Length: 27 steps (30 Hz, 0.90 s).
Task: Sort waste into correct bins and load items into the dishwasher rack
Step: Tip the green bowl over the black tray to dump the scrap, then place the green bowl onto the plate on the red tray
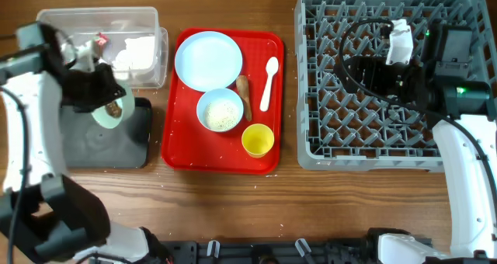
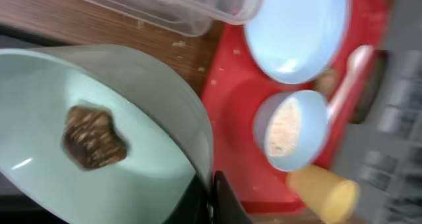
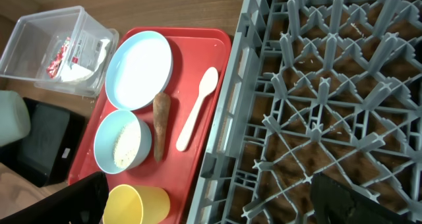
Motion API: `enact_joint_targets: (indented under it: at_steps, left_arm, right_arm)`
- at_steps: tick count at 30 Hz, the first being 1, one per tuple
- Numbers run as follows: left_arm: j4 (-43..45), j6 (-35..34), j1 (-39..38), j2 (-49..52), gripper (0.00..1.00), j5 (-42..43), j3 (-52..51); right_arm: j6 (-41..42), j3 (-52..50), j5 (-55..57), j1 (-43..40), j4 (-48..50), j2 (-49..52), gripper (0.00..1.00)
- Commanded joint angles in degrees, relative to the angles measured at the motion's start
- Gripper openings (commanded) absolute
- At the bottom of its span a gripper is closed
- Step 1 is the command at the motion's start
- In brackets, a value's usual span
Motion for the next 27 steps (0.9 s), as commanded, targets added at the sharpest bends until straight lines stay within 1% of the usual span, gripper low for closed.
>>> enact_joint_targets:
  at_steps: [1, 3, 5, 8, 12, 17, 19, 20, 22, 23, 24, 25, 26, 27]
  left_arm:
    - [-0.5, 10.9, 10.0, 5.7, 0.04, 21.9, -0.9]
    - [-1.3, 13.6, 15.6, 9.7, 0.04, 30.1, -0.9]
    - [-2.5, 13.6, 20.5, 14.8, 0.04, 38.6, -0.9]
    - [-5.6, 13.6, 23.5, 17.8, 0.04, 46.9, -0.9]
    - [-11.1, 12.9, 26.5, 17.9, 0.04, 55.7, -0.9]
    - [-11.7, 13.0, 26.6, 17.7, 0.04, 55.8, -0.9]
    - [-11.6, 14.8, 24.0, 15.3, 0.04, 55.8, -0.5]
    - [-11.1, 16.0, 21.6, 13.2, 0.04, 55.2, 0.5]
    - [-8.7, 16.1, 15.5, 9.6, 0.04, 51.4, 4.0]
    - [-5.6, 13.0, 10.7, 7.6, 0.04, 45.5, 6.8]
    - [-0.6, 6.2, 4.9, 6.1, 0.04, 35.1, 9.3]
    - [4.5, 0.4, -2.8, 5.2, 0.04, 21.5, 11.3]
    - [7.5, -0.9, -7.6, 5.0, 0.04, 13.9, 11.6]
    - [9.5, -1.1, -11.2, 5.0, 0.04, 9.4, 11.6]
  right_arm:
    - [0.3, 0.1, 0.5, 0.2, -0.1, 0.4, 1.00]
    - [0.3, 0.1, 0.5, 0.2, -0.5, 0.4, 1.00]
    - [0.3, 0.1, 0.5, 0.2, -0.5, 0.4, 1.00]
    - [0.3, 0.1, 0.5, 0.2, -0.7, 0.4, 1.00]
    - [0.3, 0.1, 0.5, 0.2, -0.8, 0.4, 1.00]
    - [0.3, 0.1, 0.5, 0.2, -1.2, 0.4, 1.00]
    - [0.3, 0.1, 0.5, 0.2, -1.1, 0.4, 1.00]
    - [0.4, 0.1, 0.5, 0.2, -1.1, 0.4, 1.00]
    - [0.4, 0.1, 0.5, 0.2, -1.1, 0.4, 1.00]
    - [0.4, 0.1, 0.5, 0.2, -1.1, 0.4, 1.00]
    - [0.4, 0.1, 0.5, 0.2, -1.1, 0.4, 1.00]
    - [0.4, 0.1, 0.5, 0.2, -1.1, 0.4, 0.99]
    - [0.4, 0.1, 0.5, 0.2, -1.1, 0.4, 1.00]
    - [0.4, 0.1, 0.5, 0.2, -1.1, 0.4, 1.00]
